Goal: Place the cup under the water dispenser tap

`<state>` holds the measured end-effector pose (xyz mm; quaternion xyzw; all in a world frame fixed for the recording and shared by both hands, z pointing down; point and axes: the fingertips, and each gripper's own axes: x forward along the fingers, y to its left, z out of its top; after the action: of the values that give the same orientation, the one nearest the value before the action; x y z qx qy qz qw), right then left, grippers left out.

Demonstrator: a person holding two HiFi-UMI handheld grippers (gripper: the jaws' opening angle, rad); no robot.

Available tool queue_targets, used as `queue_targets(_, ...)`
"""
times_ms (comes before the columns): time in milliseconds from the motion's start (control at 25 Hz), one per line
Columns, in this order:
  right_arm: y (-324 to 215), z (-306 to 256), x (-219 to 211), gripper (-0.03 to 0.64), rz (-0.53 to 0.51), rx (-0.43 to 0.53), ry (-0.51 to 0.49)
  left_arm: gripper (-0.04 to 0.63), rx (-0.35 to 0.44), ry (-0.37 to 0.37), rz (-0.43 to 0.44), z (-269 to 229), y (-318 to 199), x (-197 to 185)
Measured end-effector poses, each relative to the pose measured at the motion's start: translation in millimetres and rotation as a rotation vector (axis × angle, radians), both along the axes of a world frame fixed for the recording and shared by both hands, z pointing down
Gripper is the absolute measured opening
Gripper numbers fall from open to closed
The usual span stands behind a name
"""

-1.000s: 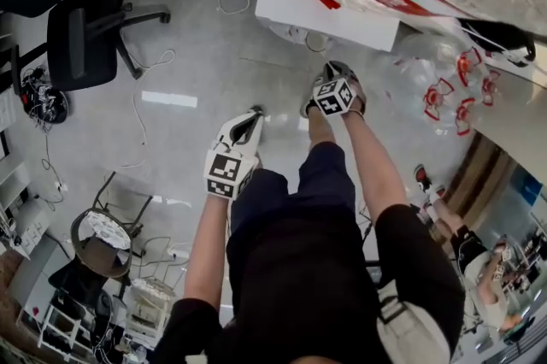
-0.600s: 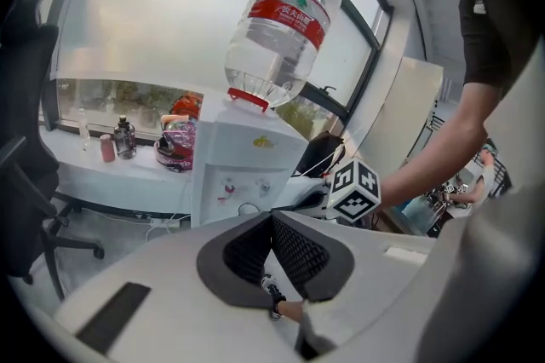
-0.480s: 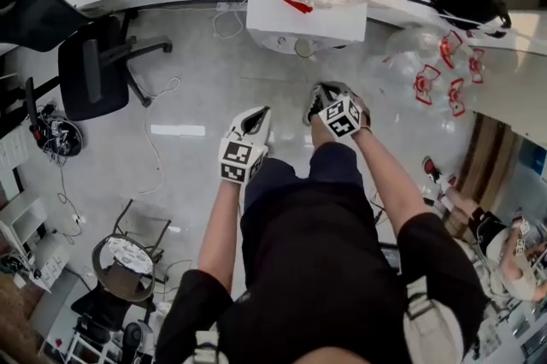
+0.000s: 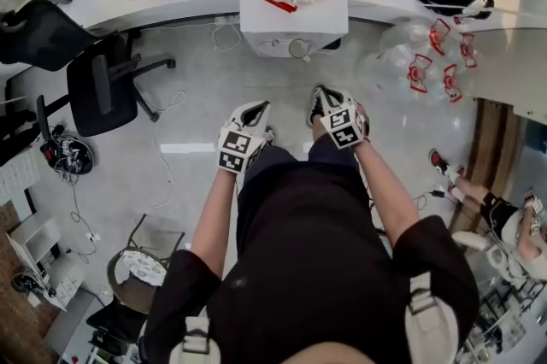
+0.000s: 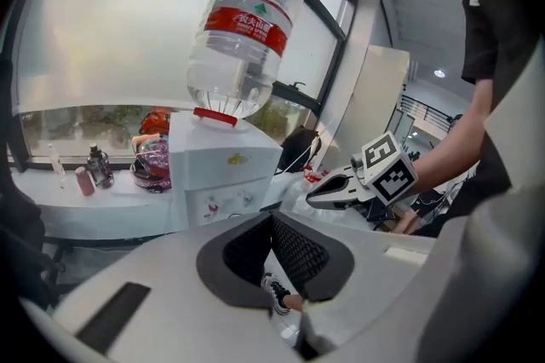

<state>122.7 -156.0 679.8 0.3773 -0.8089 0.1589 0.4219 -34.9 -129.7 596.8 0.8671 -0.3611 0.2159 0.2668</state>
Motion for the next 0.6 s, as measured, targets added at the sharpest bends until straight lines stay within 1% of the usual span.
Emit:
queue_targets(360, 11, -51, -20, -0.006, 0.052, 0.116, -0.083, 0.000, 0.015, 0.006, 0.060, -24, 10, -1)
queue_targets(600, 24, -73, -26, -0.006, 0.085, 0.143, -0.099, 0.000, 0.056, 0.017, 0.086, -43, 15, -1)
